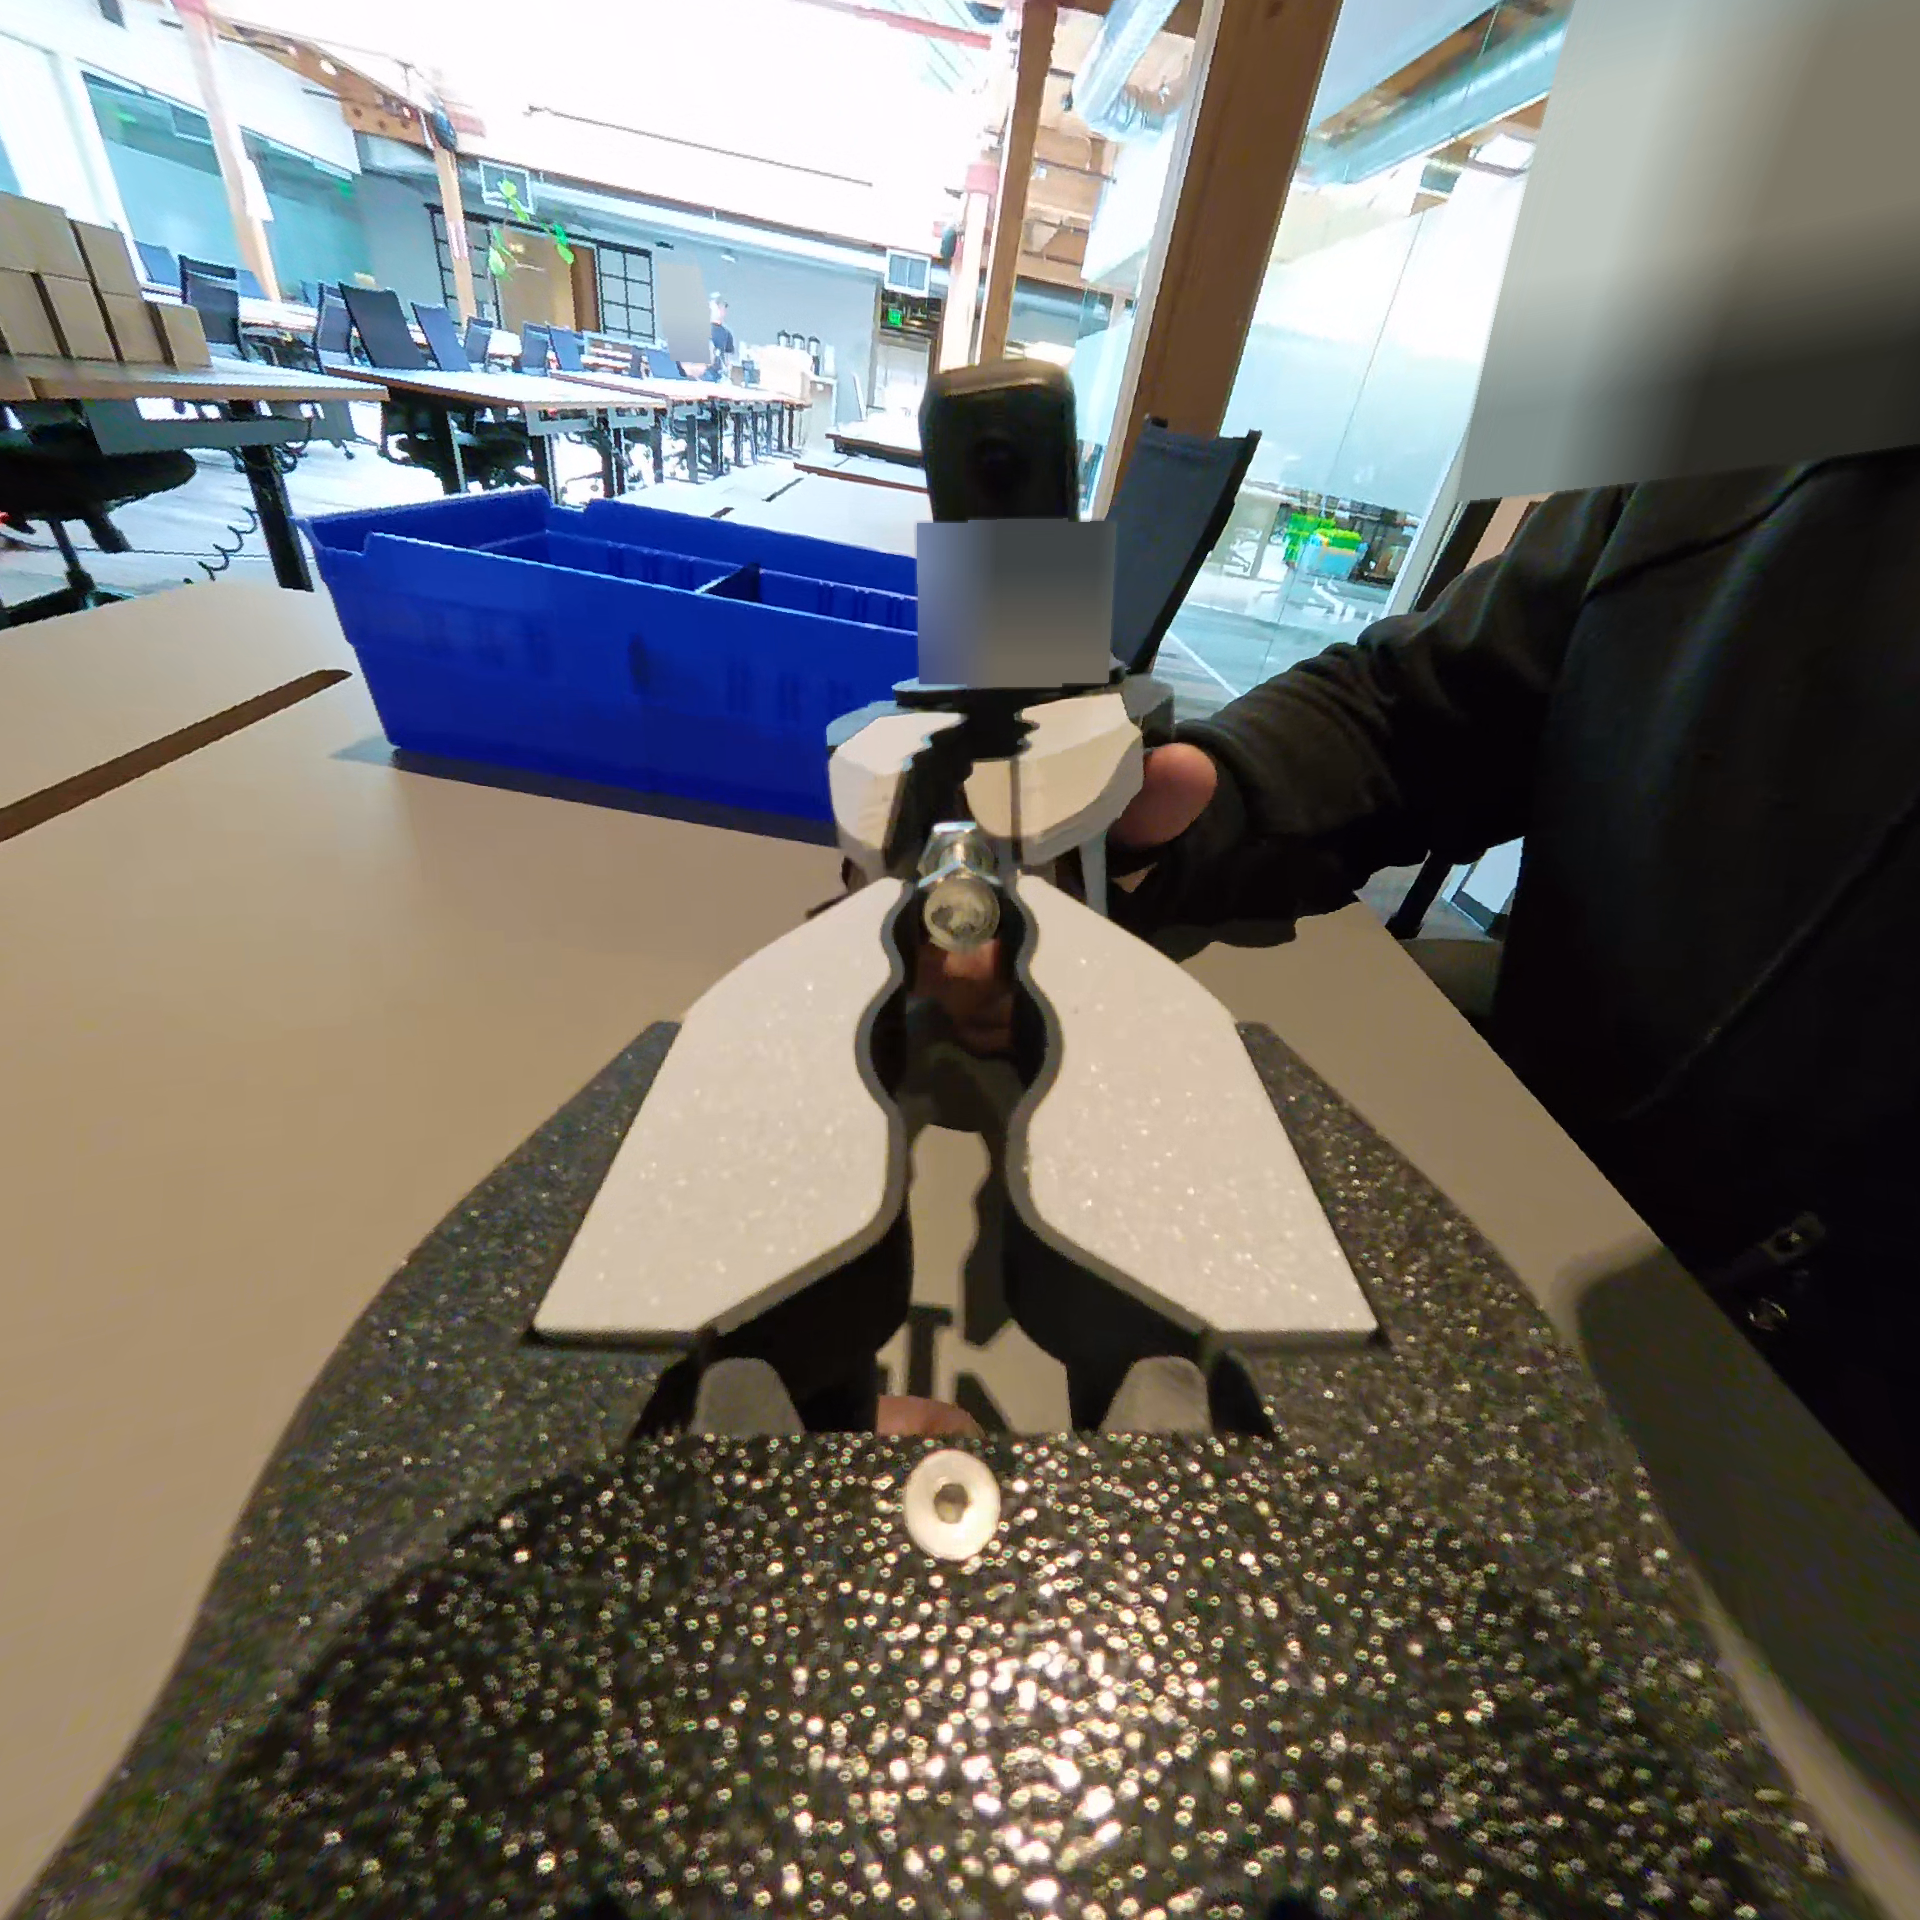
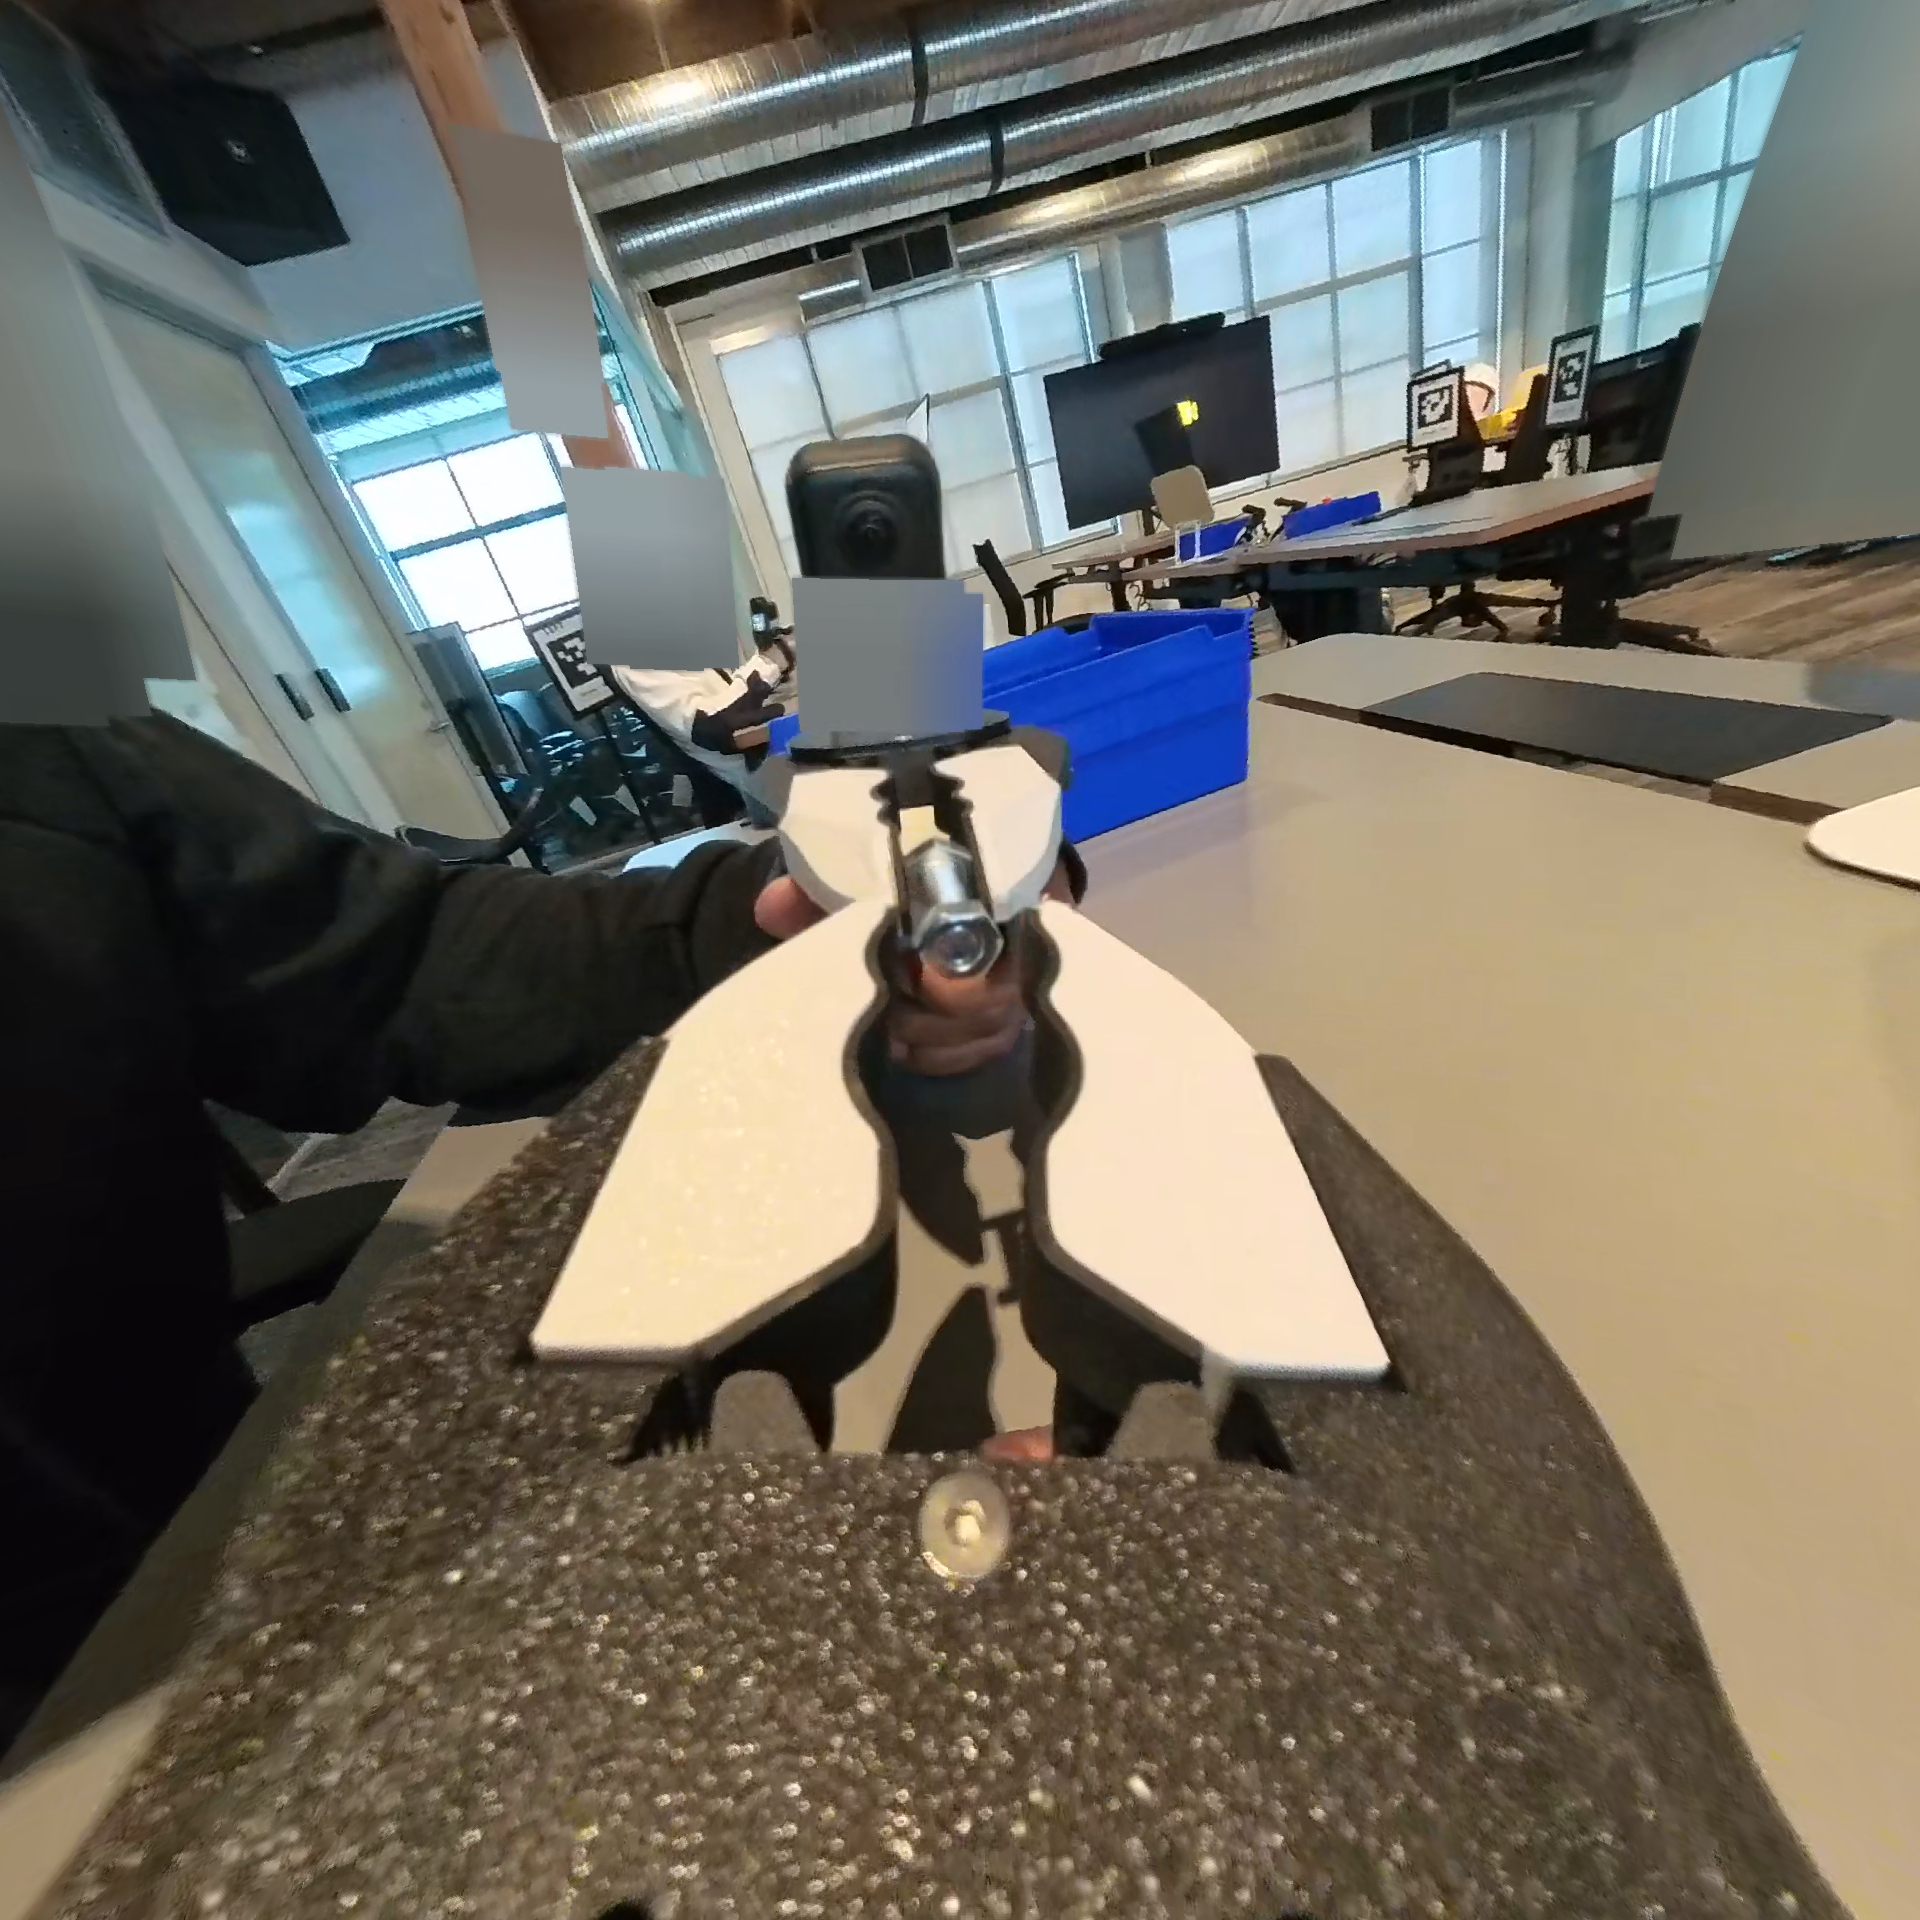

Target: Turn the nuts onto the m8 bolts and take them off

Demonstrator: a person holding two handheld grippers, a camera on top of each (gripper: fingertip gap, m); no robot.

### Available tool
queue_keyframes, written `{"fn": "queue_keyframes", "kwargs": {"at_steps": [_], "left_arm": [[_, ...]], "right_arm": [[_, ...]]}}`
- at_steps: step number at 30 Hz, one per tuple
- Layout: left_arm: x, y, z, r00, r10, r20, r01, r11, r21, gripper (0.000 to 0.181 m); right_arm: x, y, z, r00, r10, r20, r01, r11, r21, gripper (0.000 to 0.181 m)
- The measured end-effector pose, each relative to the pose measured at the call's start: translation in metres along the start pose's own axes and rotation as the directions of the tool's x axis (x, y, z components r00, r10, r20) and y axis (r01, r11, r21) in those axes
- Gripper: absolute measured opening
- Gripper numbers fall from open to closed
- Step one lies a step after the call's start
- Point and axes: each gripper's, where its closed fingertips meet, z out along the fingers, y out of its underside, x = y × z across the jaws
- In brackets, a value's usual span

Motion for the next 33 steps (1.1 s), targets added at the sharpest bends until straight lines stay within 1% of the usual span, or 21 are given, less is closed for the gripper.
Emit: {"fn": "queue_keyframes", "kwargs": {"at_steps": [1, 3, 5, 6, 7, 8, 10, 11, 12, 13, 14, 16, 19, 21, 22, 24, 27, 30, 33], "left_arm": [[0.001, 0.001, 0.001, 1.000, -0.003, -0.003, 0.003, 1.000, -0.008, 0.014], [0.004, 0.002, 0.002, 0.999, -0.034, -0.029, 0.033, 0.999, -0.016, 0.014], [0.007, 0.003, 0.002, 0.991, -0.120, -0.064, 0.119, 0.993, -0.026, 0.014], [0.008, 0.003, 0.002, 0.980, -0.181, -0.086, 0.179, 0.983, -0.031, 0.014], [0.010, 0.004, 0.002, 0.961, -0.252, -0.111, 0.249, 0.968, -0.040, 0.014], [0.011, 0.004, 0.003, 0.938, -0.317, -0.138, 0.314, 0.948, -0.049, 0.014], [0.011, 0.006, 0.003, 0.914, -0.376, -0.152, 0.372, 0.927, -0.051, 0.014], [0.009, 0.008, 0.003, 0.915, -0.377, -0.146, 0.374, 0.926, -0.050, 0.014], [0.008, 0.008, 0.003, 0.919, -0.369, -0.141, 0.366, 0.930, -0.047, 0.014], [0.007, 0.007, 0.003, 0.928, -0.348, -0.134, 0.347, 0.937, -0.037, 0.014], [0.007, 0.006, 0.003, 0.939, -0.320, -0.127, 0.320, 0.947, -0.023, 0.014], [0.006, 0.002, 0.002, 0.960, -0.257, -0.110, 0.258, 0.966, -0.001, 0.014], [0.005, -0.007, -0.002, 0.984, -0.159, -0.074, 0.163, 0.986, 0.038, 0.014], [0.004, -0.012, -0.004, 0.994, -0.101, -0.049, 0.104, 0.993, 0.055, 0.014], [0.004, -0.012, -0.004, 0.996, -0.076, -0.038, 0.078, 0.995, 0.054, 0.014], [0.004, -0.013, -0.005, 0.999, -0.041, -0.024, 0.042, 0.998, 0.052, 0.014], [0.006, -0.012, -0.003, 0.999, -0.029, -0.028, 0.030, 0.998, 0.051, 0.014], [0.008, -0.009, -0.001, 0.999, -0.025, -0.039, 0.027, 0.999, 0.037, 0.014], [0.011, -0.005, 0.000, 0.998, -0.038, -0.058, 0.039, 0.999, 0.017, 0.014]], "right_arm": [[-0.001, 0.000, 0.000, 1.000, -0.019, 0.002, 0.019, 1.000, 0.004, 0.015], [-0.004, 0.000, -0.001, 0.995, -0.100, -0.007, 0.100, 0.995, 0.001, 0.013], [-0.007, 0.001, -0.001, 0.971, -0.238, -0.022, 0.238, 0.971, -0.006, 0.013], [-0.009, 0.001, -0.002, 0.943, -0.331, -0.036, 0.331, 0.944, -0.014, 0.012], [-0.010, 0.002, -0.002, 0.894, -0.444, -0.053, 0.444, 0.896, -0.026, 0.012], [-0.012, 0.003, -0.002, 0.818, -0.571, -0.070, 0.569, 0.821, -0.044, 0.012], [-0.014, 0.007, -0.003, 0.595, -0.798, -0.099, 0.790, 0.603, -0.113, 0.012], [-0.012, 0.009, -0.003, 0.495, -0.863, -0.105, 0.849, 0.506, -0.156, 0.012], [-0.011, 0.009, -0.002, 0.443, -0.889, -0.112, 0.871, 0.457, -0.181, 0.012], [-0.011, 0.008, -0.002, 0.451, -0.884, -0.125, 0.866, 0.468, -0.180, 0.015], [-0.013, 0.005, -0.001, 0.507, -0.851, -0.138, 0.837, 0.524, -0.158, 0.020], [-0.015, 0.001, -0.001, 0.663, -0.735, -0.138, 0.730, 0.677, -0.098, 0.029], [-0.011, -0.005, -0.001, 0.853, -0.508, -0.122, 0.507, 0.861, -0.035, 0.032], [-0.007, -0.005, -0.001, 0.940, -0.328, -0.093, 0.328, 0.944, -0.016, 0.033], [-0.006, -0.004, -0.001, 0.966, -0.247, -0.075, 0.247, 0.969, -0.009, 0.033], [-0.005, -0.003, -0.001, 0.992, -0.124, -0.038, 0.124, 0.992, 0.004, 0.033], [-0.008, -0.003, 0.000, 1.000, -0.025, 0.009, 0.025, 1.000, 0.006, 0.032], [-0.010, -0.001, 0.000, 0.999, -0.017, 0.028, 0.017, 1.000, -0.004, 0.029], [-0.014, 0.000, 0.000, 0.997, -0.077, 0.028, 0.078, 0.997, -0.007, 0.016]]}}
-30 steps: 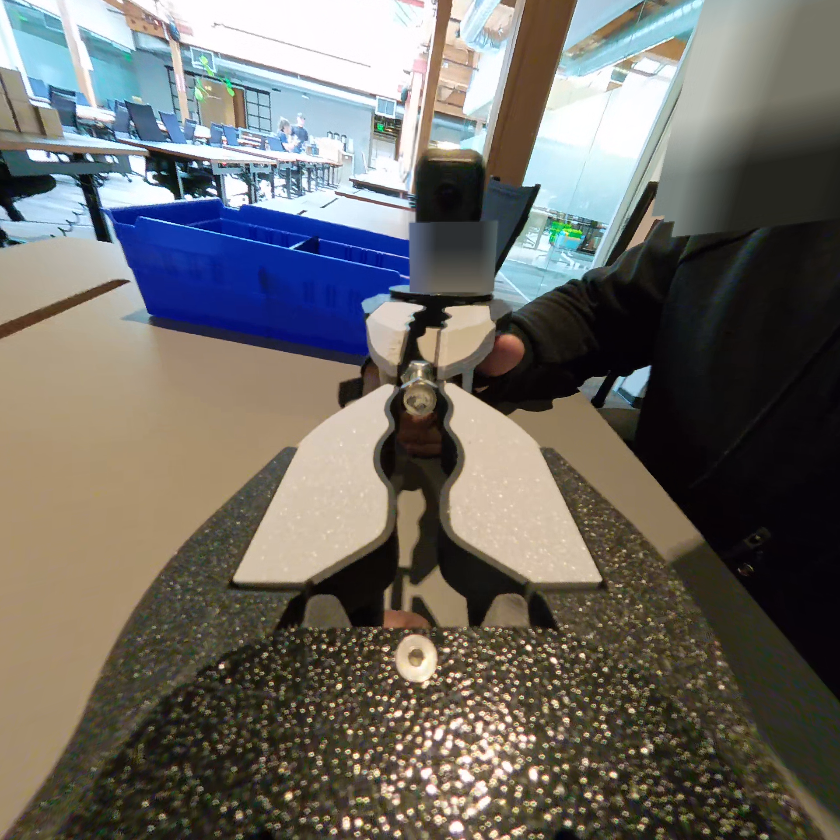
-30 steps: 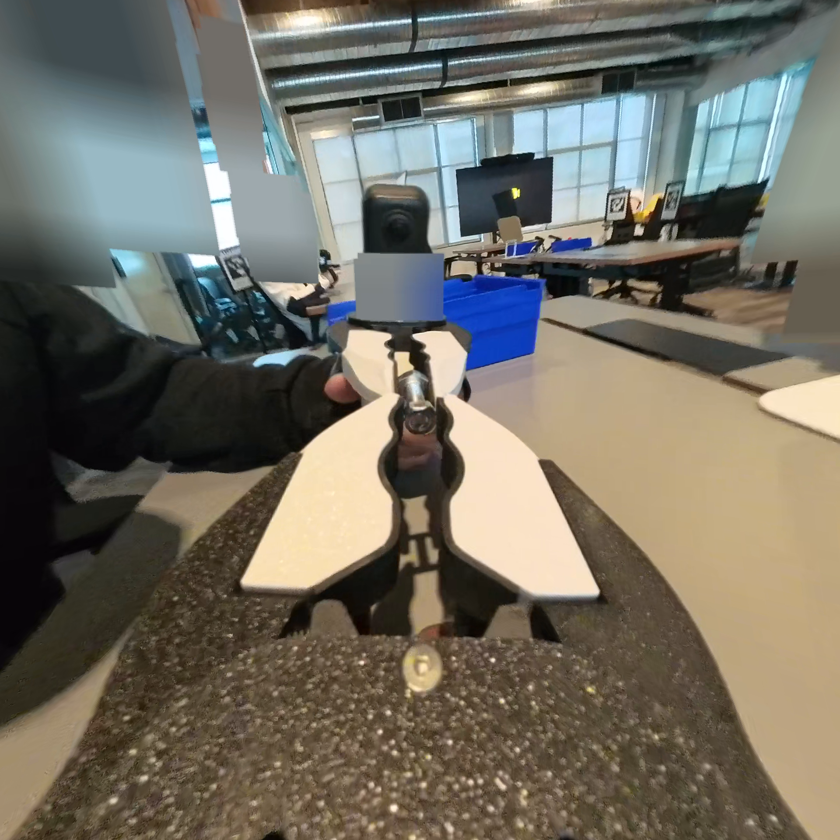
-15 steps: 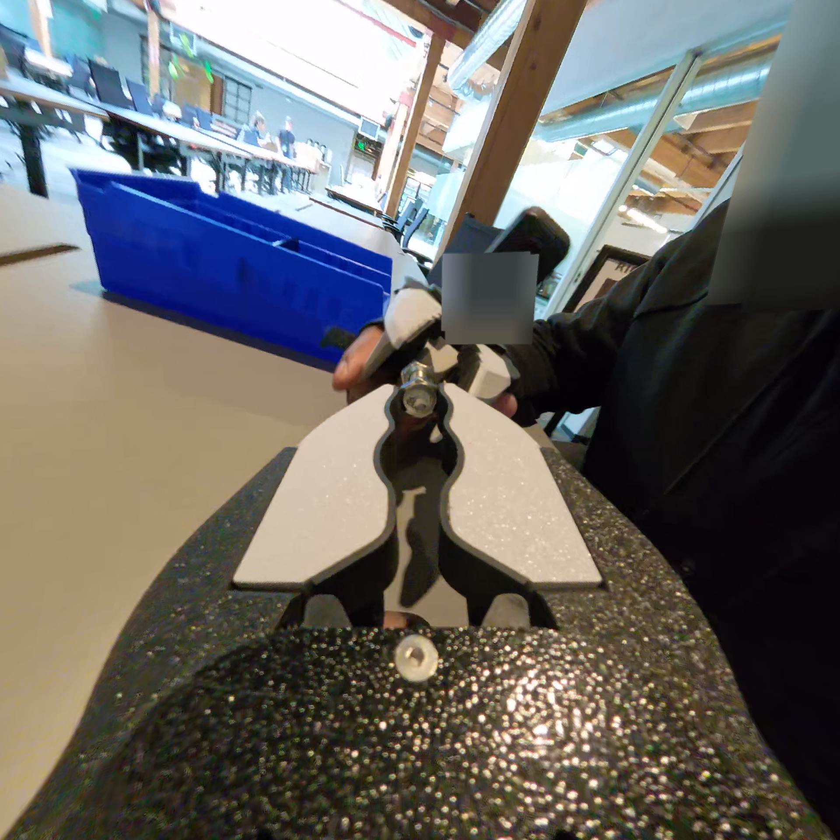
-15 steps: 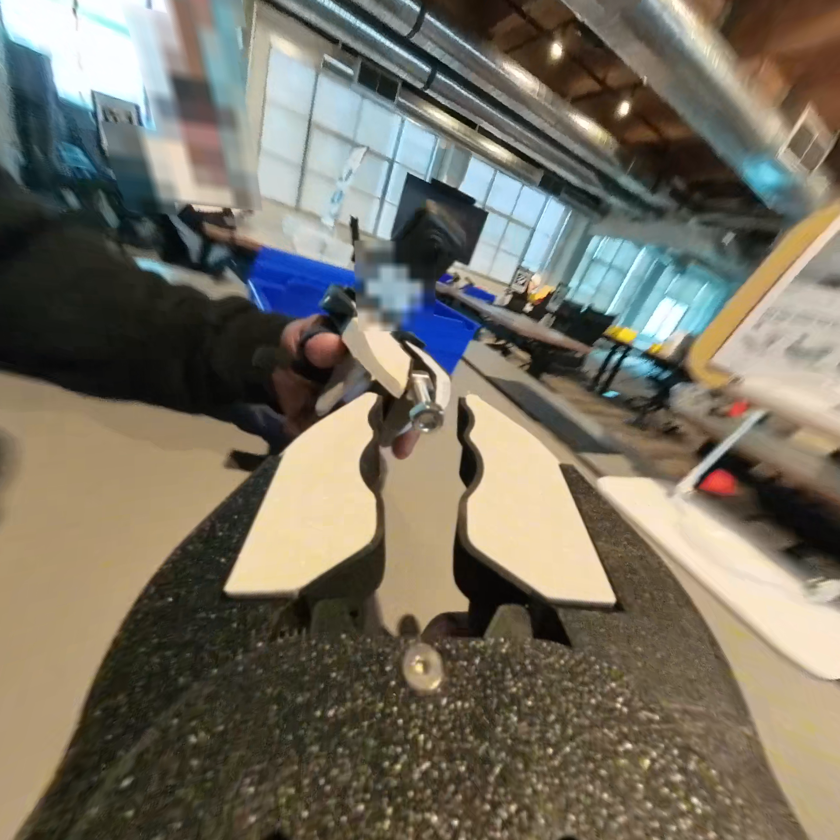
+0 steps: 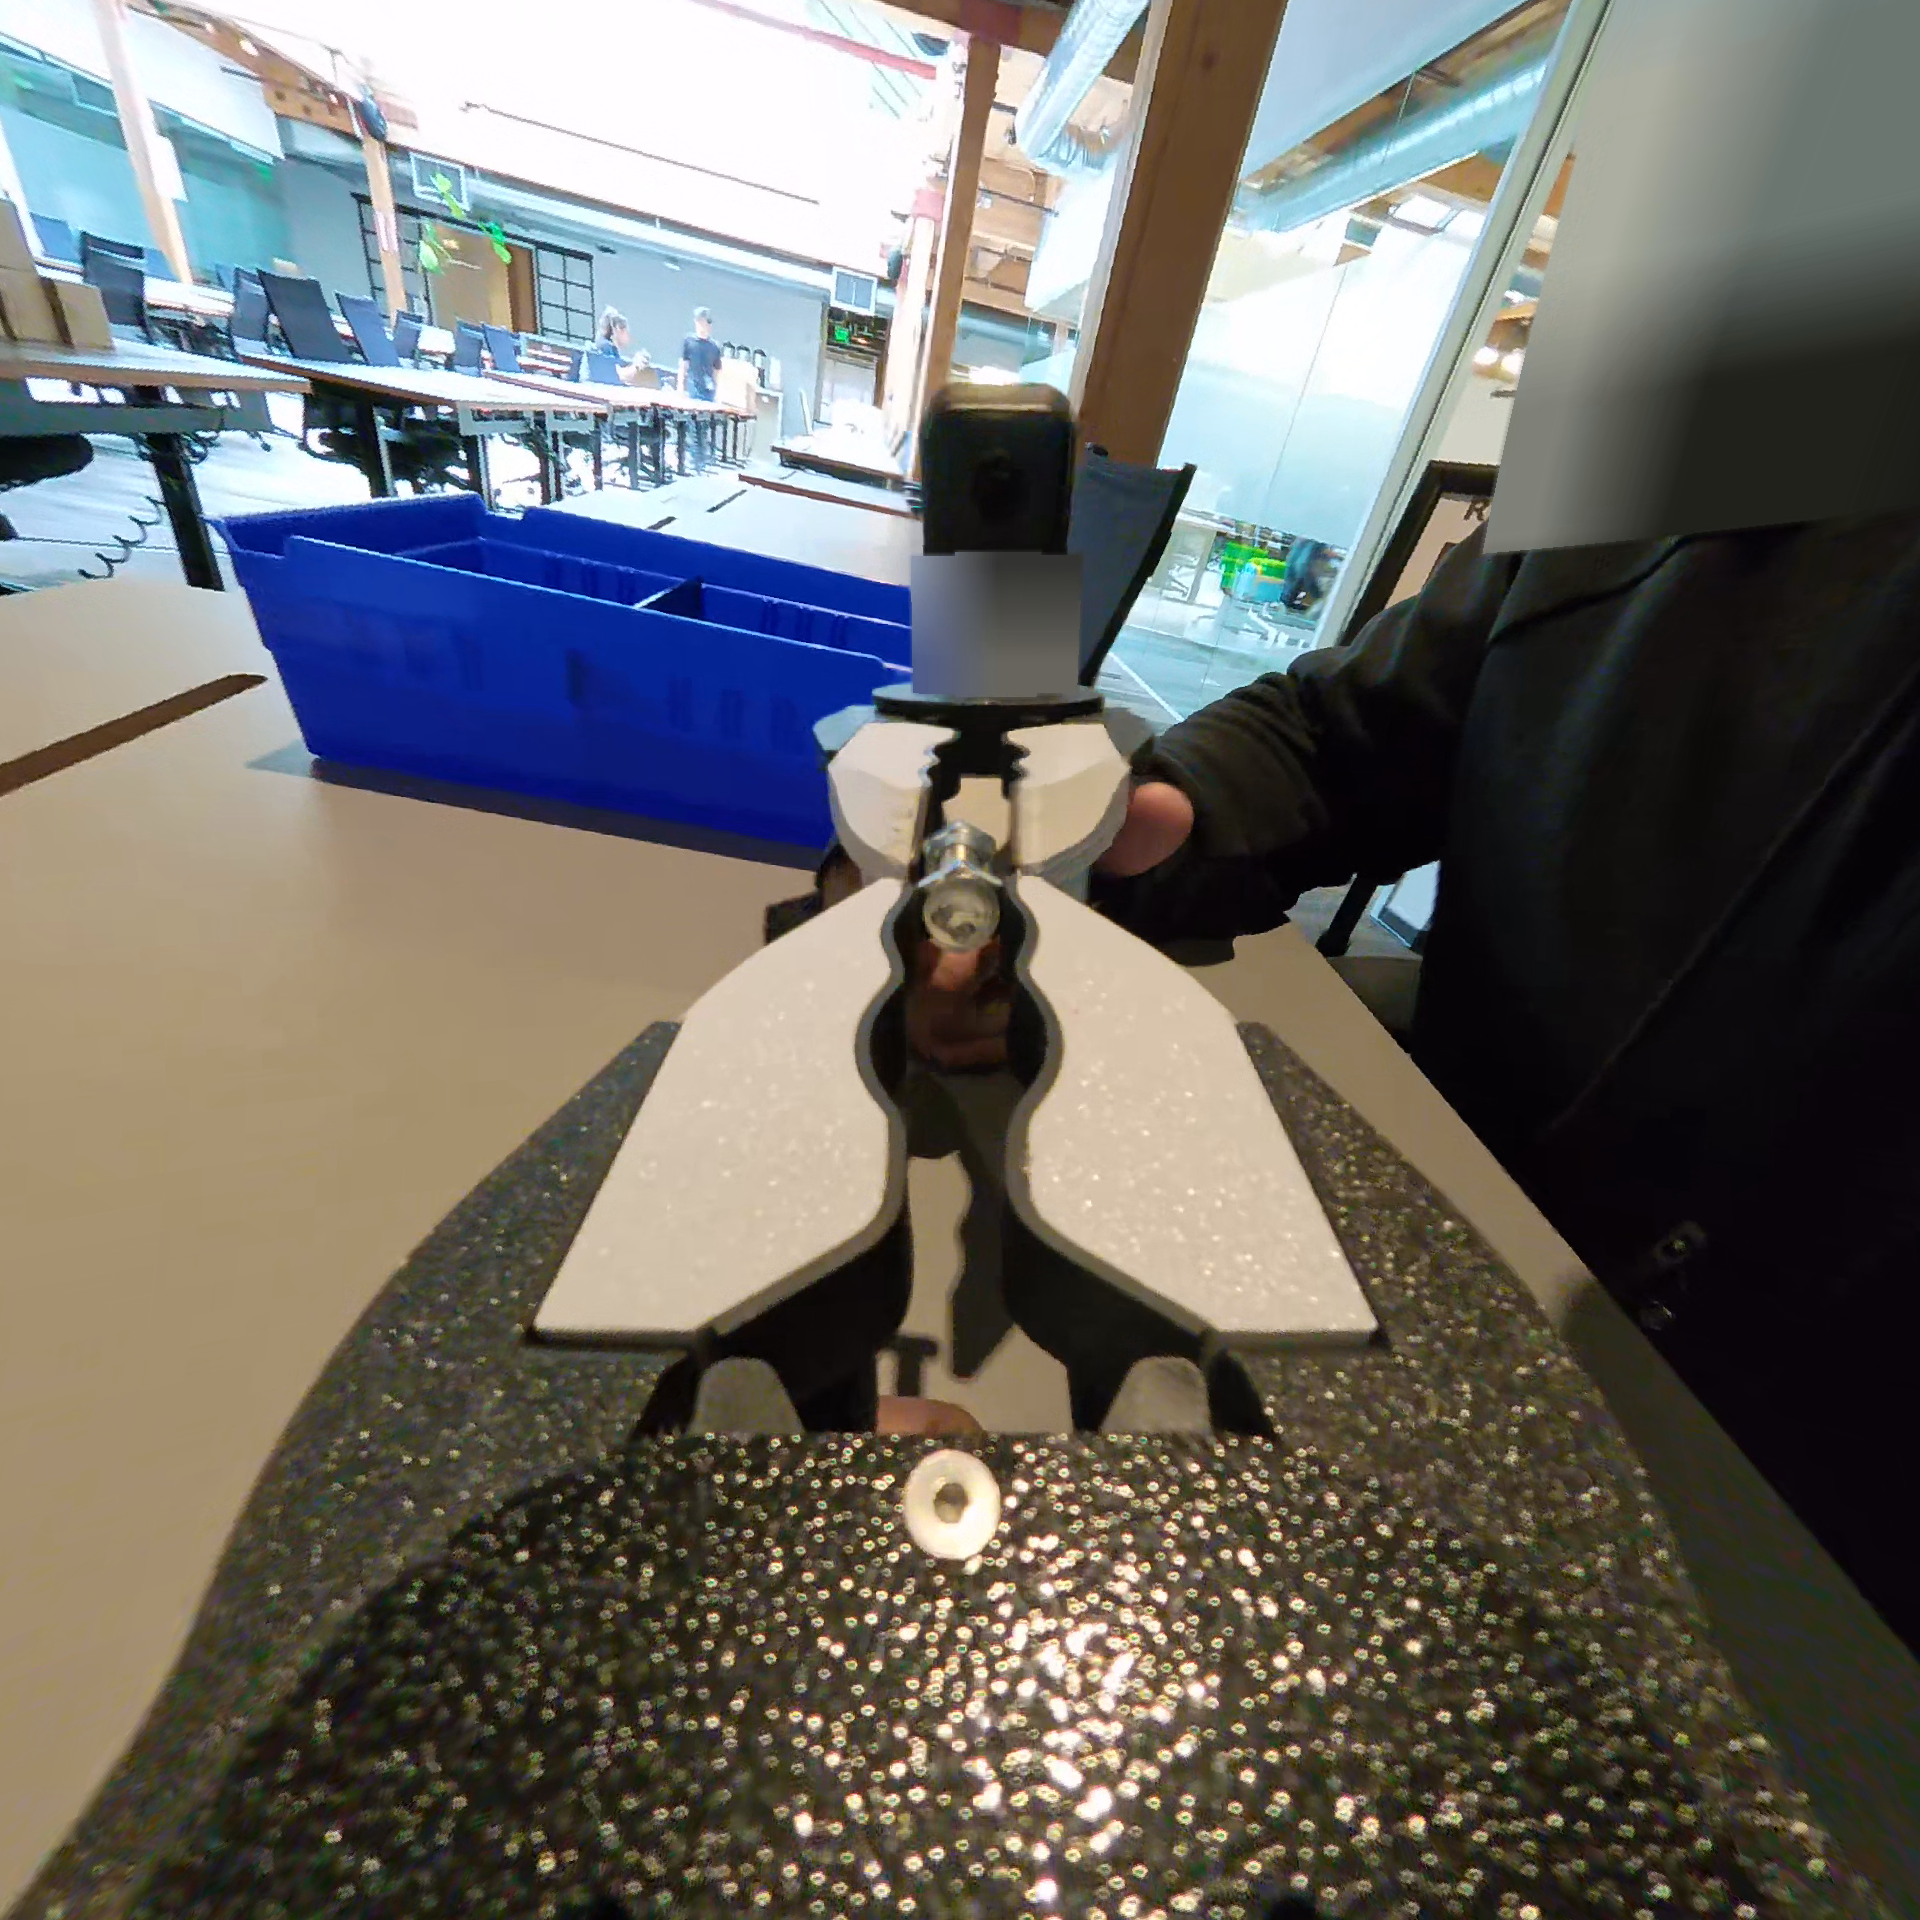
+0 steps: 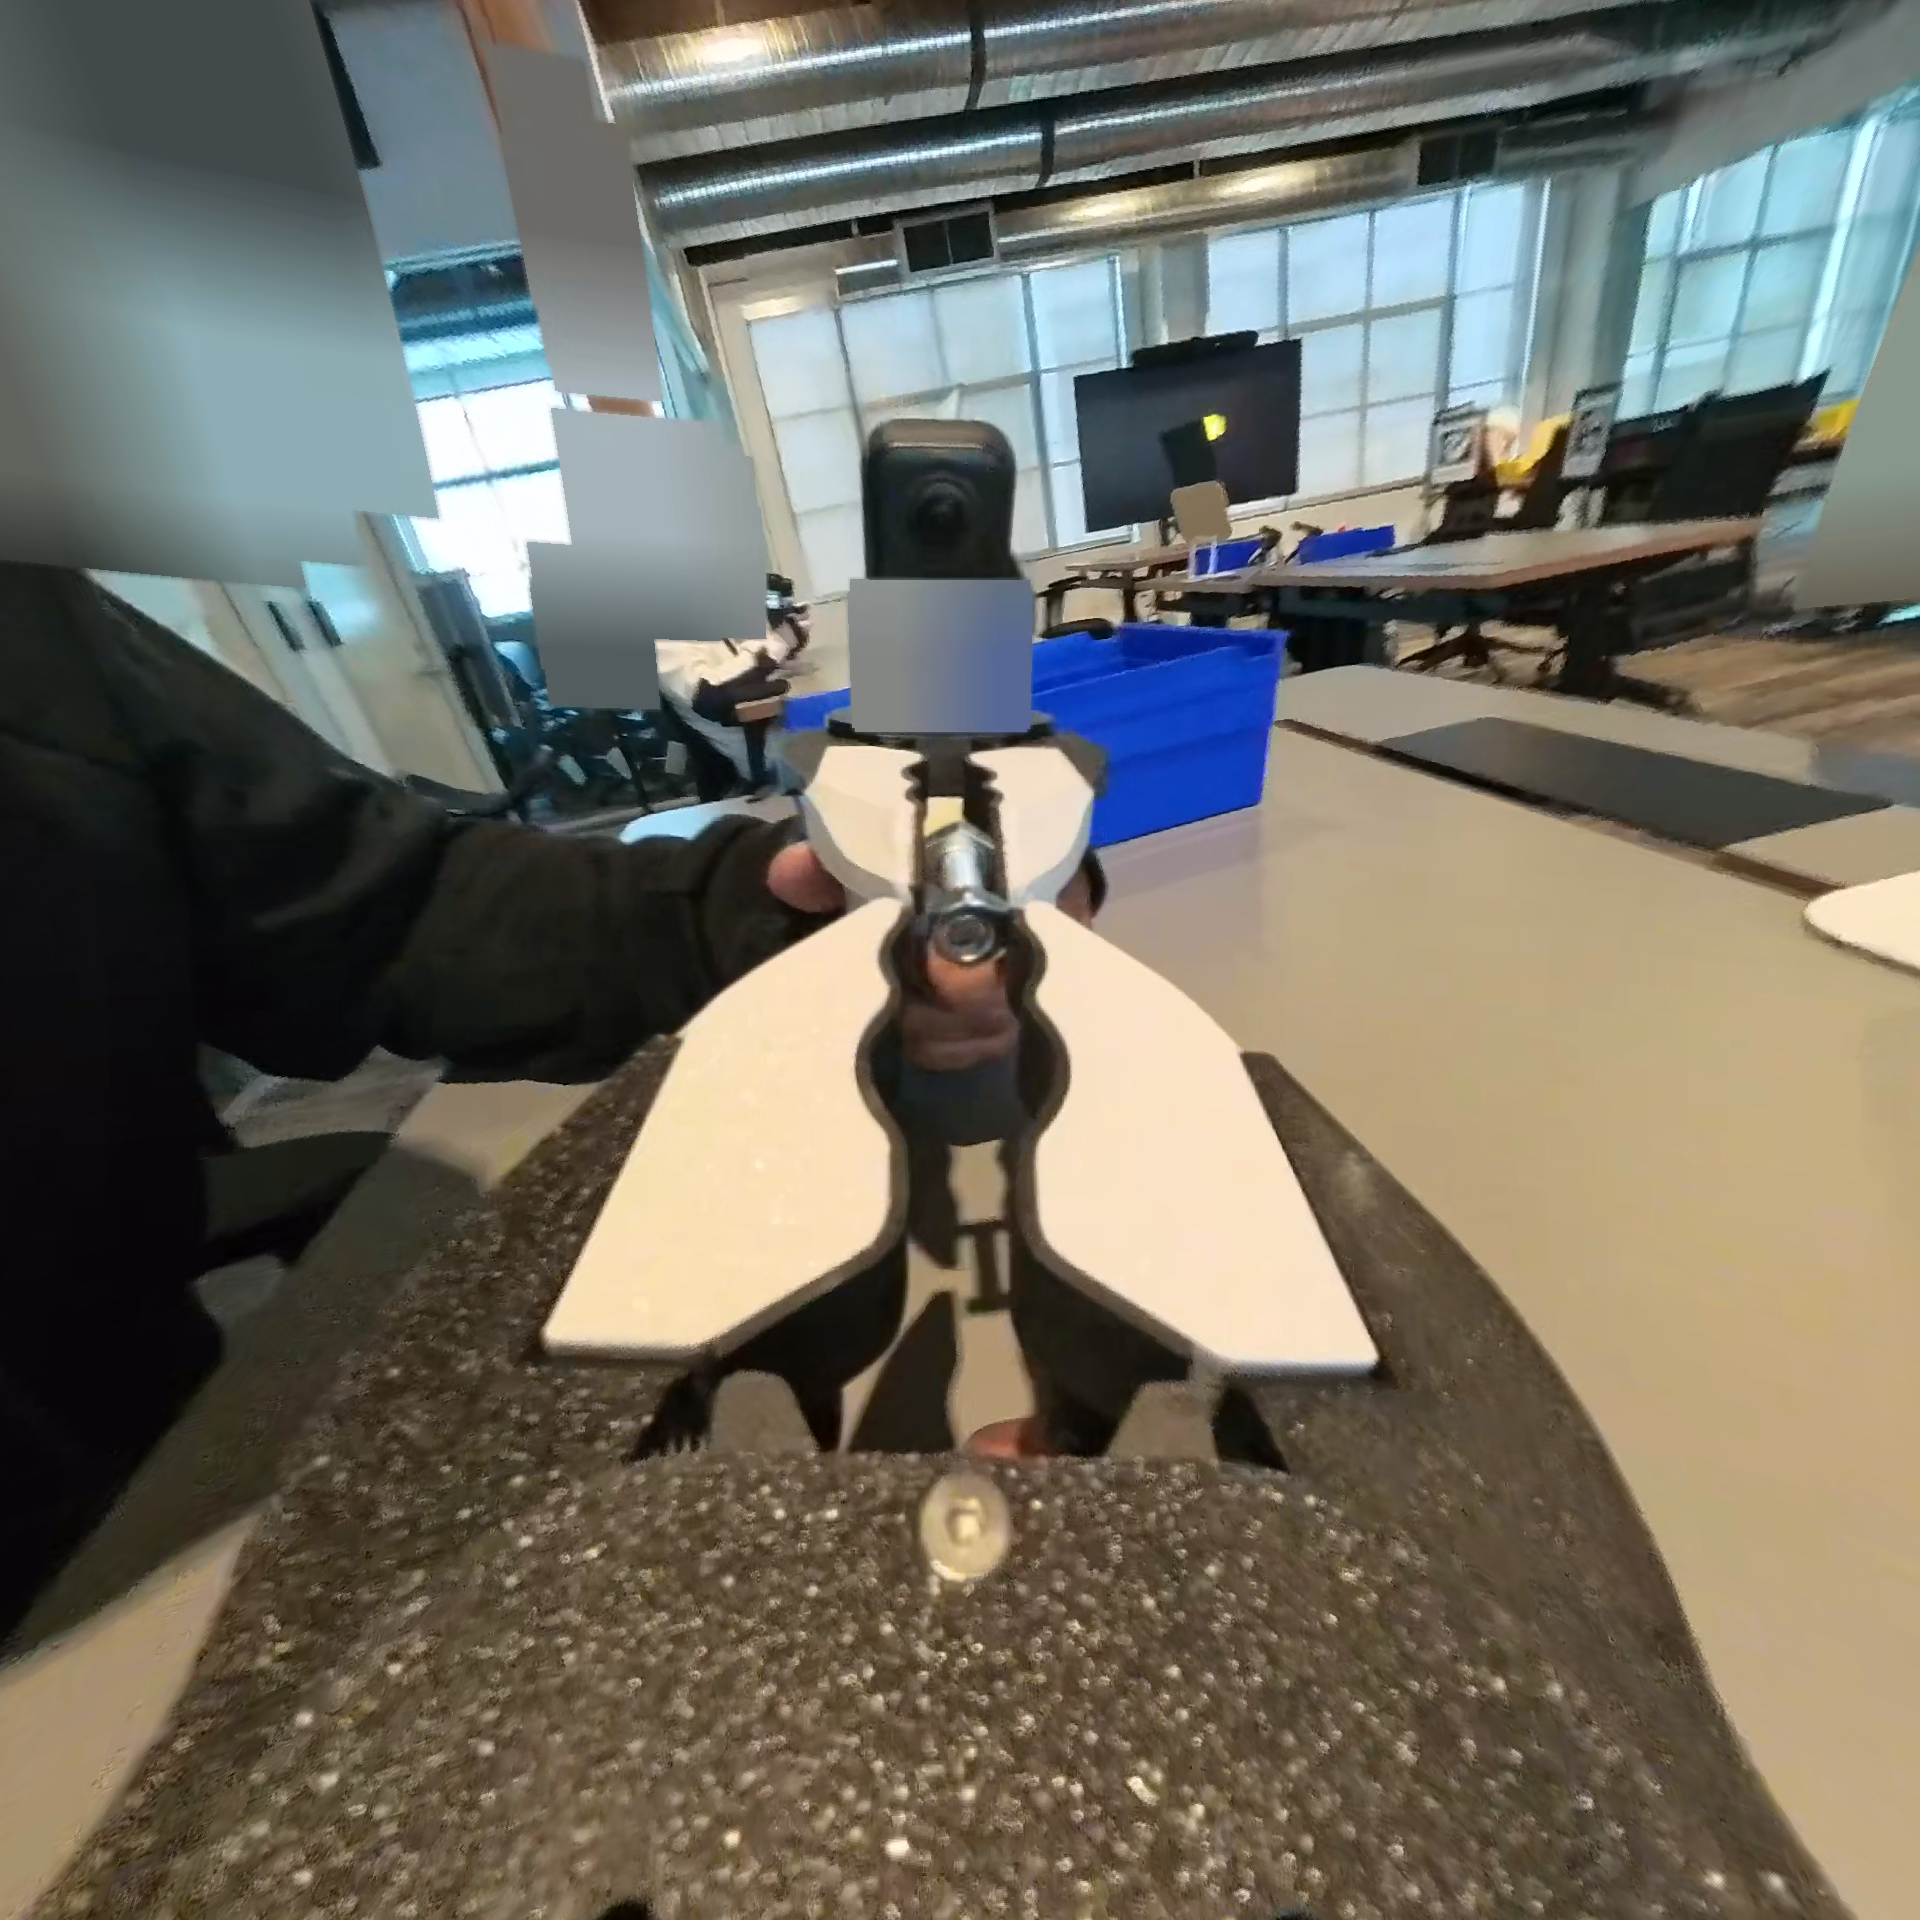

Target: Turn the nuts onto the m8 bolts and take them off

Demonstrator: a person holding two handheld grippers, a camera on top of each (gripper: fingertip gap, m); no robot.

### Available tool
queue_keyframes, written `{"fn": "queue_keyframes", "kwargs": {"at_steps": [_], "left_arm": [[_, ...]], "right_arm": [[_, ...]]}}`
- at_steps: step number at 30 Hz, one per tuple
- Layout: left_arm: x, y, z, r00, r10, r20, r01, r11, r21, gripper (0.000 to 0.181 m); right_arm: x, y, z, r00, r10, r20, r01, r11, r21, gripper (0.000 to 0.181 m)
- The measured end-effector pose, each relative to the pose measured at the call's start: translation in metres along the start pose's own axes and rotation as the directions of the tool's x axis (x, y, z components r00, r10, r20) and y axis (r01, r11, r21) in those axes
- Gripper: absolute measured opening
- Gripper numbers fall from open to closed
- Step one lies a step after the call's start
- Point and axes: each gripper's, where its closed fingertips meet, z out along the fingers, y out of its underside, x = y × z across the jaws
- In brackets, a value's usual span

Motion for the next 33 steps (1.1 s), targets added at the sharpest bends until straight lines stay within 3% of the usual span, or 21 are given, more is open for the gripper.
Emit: {"fn": "queue_keyframes", "kwargs": {"at_steps": [3, 5, 8, 9, 10, 11, 15, 18, 28, 30, 33], "left_arm": [[0.006, 0.001, 0.001, 0.993, -0.098, -0.060, 0.098, 0.995, -0.007, 0.014], [0.010, 0.003, 0.001, 0.967, -0.226, -0.118, 0.224, 0.974, -0.030, 0.014], [0.014, 0.007, 0.002, 0.919, -0.353, -0.173, 0.349, 0.935, -0.057, 0.014], [0.013, 0.007, 0.002, 0.922, -0.348, -0.167, 0.344, 0.937, -0.053, 0.014], [0.011, 0.007, 0.003, 0.933, -0.328, -0.151, 0.324, 0.945, -0.049, 0.014], [0.009, 0.006, 0.003, 0.946, -0.295, -0.131, 0.293, 0.955, -0.038, 0.014], [0.005, -0.004, 0.000, 0.988, -0.144, -0.060, 0.145, 0.989, 0.011, 0.014], [0.005, -0.010, -0.001, 1.000, -0.017, -0.010, 0.017, 1.000, 0.026, 0.014], [0.004, -0.004, 0.000, 0.994, 0.103, 0.025, -0.103, 0.994, -0.019, 0.014], [0.005, -0.002, 0.002, 0.994, 0.109, 0.022, -0.109, 0.994, -0.033, 0.014], [0.007, -0.001, 0.003, 0.999, 0.033, -0.007, -0.033, 0.999, -0.033, 0.014]], "right_arm": [[-0.003, 0.000, -0.002, 0.982, -0.186, -0.025, 0.186, 0.983, -0.009, 0.014], [-0.007, 0.001, -0.002, 0.914, -0.402, -0.054, 0.400, 0.916, -0.035, 0.014], [-0.011, 0.006, -0.004, 0.630, -0.771, -0.098, 0.760, 0.637, -0.124, 0.014], [-0.011, 0.007, -0.004, 0.551, -0.829, -0.099, 0.814, 0.560, -0.154, 0.015], [-0.011, 0.007, -0.005, 0.525, -0.845, -0.100, 0.829, 0.534, -0.165, 0.018], [-0.012, 0.006, -0.005, 0.558, -0.823, -0.103, 0.809, 0.568, -0.153, 0.021], [-0.011, -0.001, -0.003, 0.834, -0.544, -0.092, 0.541, 0.839, -0.056, 0.032], [-0.006, -0.002, -0.002, 0.928, -0.362, -0.086, 0.360, 0.932, -0.032, 0.034], [-0.002, -0.004, -0.002, 1.000, 0.009, -0.012, -0.008, 1.000, 0.018, 0.027], [-0.003, -0.004, -0.002, 1.000, 0.006, 0.001, -0.006, 1.000, 0.018, 0.016], [-0.006, -0.002, -0.003, 0.985, -0.171, -0.027, 0.171, 0.985, -0.003, 0.014]]}}
